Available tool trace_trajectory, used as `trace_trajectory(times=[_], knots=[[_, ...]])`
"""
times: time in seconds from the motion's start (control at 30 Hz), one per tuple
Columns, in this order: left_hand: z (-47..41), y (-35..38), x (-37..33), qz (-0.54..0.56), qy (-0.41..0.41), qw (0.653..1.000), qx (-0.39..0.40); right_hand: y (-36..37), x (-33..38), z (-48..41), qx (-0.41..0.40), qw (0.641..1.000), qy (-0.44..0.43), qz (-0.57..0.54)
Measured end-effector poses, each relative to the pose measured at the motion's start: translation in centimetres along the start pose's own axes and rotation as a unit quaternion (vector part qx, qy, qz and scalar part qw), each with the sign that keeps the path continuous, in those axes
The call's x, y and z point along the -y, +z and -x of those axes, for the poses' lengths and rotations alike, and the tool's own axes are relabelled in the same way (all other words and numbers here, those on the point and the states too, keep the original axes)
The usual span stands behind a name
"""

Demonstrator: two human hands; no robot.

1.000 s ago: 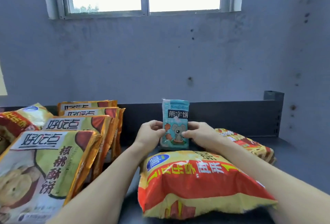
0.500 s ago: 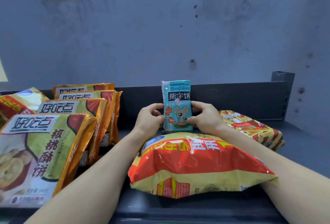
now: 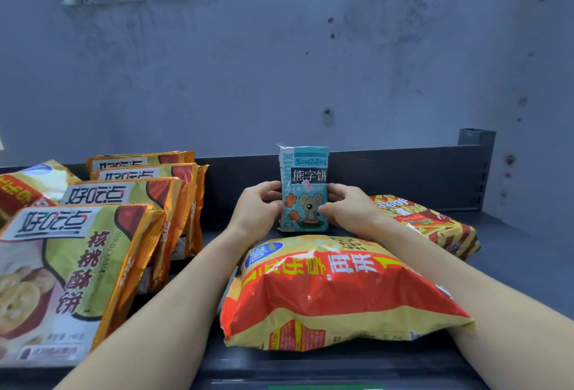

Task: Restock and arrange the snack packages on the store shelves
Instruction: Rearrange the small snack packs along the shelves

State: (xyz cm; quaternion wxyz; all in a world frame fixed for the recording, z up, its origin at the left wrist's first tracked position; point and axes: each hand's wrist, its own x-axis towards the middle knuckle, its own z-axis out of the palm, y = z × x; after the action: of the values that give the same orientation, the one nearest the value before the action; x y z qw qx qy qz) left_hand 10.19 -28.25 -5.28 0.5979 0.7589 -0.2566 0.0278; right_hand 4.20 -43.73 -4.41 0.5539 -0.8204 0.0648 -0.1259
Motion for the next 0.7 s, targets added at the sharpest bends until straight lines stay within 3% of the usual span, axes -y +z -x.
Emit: trace_trajectory(times=[0.2,0.37,0.5,0.7], knots=[[-0.1,-0.7,-0.8,-0.082,0.069,0.99,-0.095,-1.6,2.3,1.7,-0.065,0.997,-0.047,-0.015],[0.3,-1.7,-1.9,-0.011,0.1,0.983,-0.156,-3.6,4.4,4.6,-0.11,0.986,-0.09,-0.093],[1.1,-1.5,-3.3,0.041,0.115,0.984,-0.132,-3.3,5.1,7.9,-0.114,0.986,-0.11,-0.044],[3.7,-1.7,-7.2,0.072,0.165,0.983,-0.018,-2.3,5.7,12.7,-0.143,0.972,-0.156,0.098]])
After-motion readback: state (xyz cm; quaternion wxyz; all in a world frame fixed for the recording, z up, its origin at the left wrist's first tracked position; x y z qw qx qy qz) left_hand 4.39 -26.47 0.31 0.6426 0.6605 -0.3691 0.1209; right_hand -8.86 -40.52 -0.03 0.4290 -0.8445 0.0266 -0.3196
